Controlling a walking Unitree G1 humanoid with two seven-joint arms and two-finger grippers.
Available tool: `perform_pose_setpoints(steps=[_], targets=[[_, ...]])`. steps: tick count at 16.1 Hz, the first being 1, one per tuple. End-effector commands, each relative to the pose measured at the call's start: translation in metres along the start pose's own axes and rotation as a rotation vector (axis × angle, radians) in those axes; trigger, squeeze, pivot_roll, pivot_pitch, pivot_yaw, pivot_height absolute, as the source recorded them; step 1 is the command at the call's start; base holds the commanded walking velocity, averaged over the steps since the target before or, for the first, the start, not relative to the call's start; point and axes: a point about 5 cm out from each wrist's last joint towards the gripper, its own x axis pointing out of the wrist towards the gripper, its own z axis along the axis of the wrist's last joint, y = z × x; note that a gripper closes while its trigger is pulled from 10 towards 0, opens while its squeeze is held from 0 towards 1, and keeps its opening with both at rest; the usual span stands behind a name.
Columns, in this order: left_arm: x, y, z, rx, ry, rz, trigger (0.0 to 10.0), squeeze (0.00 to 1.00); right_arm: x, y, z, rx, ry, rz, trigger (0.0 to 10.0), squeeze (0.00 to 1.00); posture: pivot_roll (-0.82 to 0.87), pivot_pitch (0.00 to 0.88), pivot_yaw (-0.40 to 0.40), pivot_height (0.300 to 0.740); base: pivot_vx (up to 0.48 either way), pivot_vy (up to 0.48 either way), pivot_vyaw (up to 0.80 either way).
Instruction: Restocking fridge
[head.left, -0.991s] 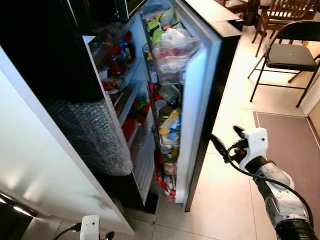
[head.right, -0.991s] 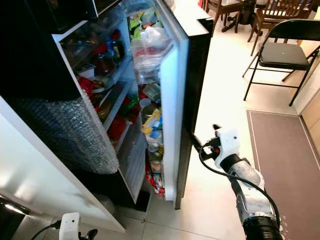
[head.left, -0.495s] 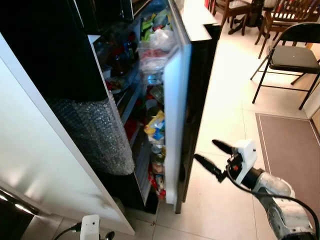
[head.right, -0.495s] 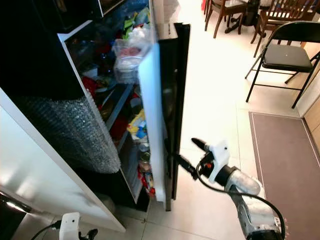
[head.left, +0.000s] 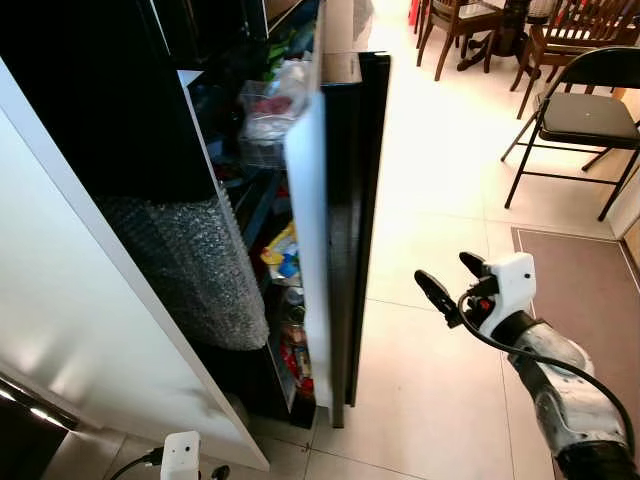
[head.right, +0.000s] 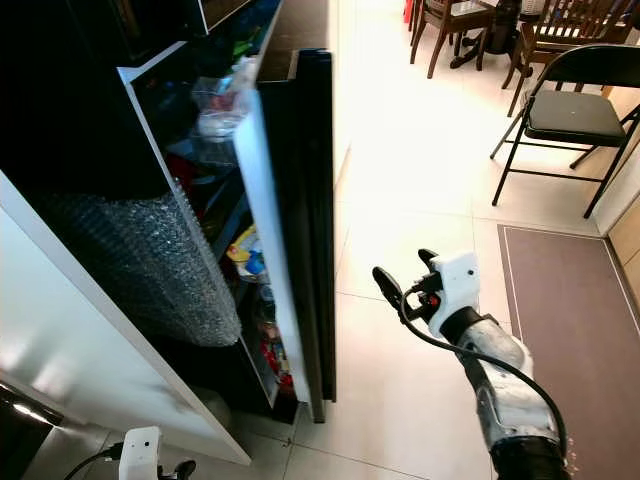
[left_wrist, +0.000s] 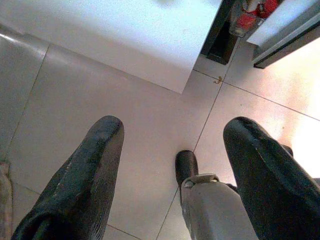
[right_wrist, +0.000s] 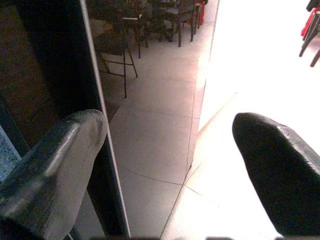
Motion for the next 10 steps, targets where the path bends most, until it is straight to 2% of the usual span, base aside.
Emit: perform_pose_setpoints(steps=[1,6,9,10], targets=[[-0.001,0.003,-0.006,-0.010,0.025,0.012,10.0,0.00,0.008,0.005,0.004,0.004,-0.007,0.037,10.0,0.00,-0.11,0.031,0.048,0.740,0.000,0.000,0.00],[-0.001,0.002,-0.003,-0.009,0.017,0.013,10.0,0.00,0.043,0.032,0.038,-0.053,-0.062,0.298,10.0,0.00,-0.11,0.022,0.052,0.740,0.000,0.000,0.00],[0.000,0.002,-0.001,-0.012,0.012,0.017,10.0,0.00,0.066,0.041,0.056,-0.077,-0.077,0.328,10.0,0.00,-0.10,0.019,0.050,0.740,0.000,0.000,0.00],[0.000,0.002,-0.001,-0.012,0.011,0.017,10.0,0.00,0.069,0.045,0.058,-0.079,-0.079,0.346,10.0,0.00,-0.10,0.020,0.052,0.740,0.000,0.000,0.00]])
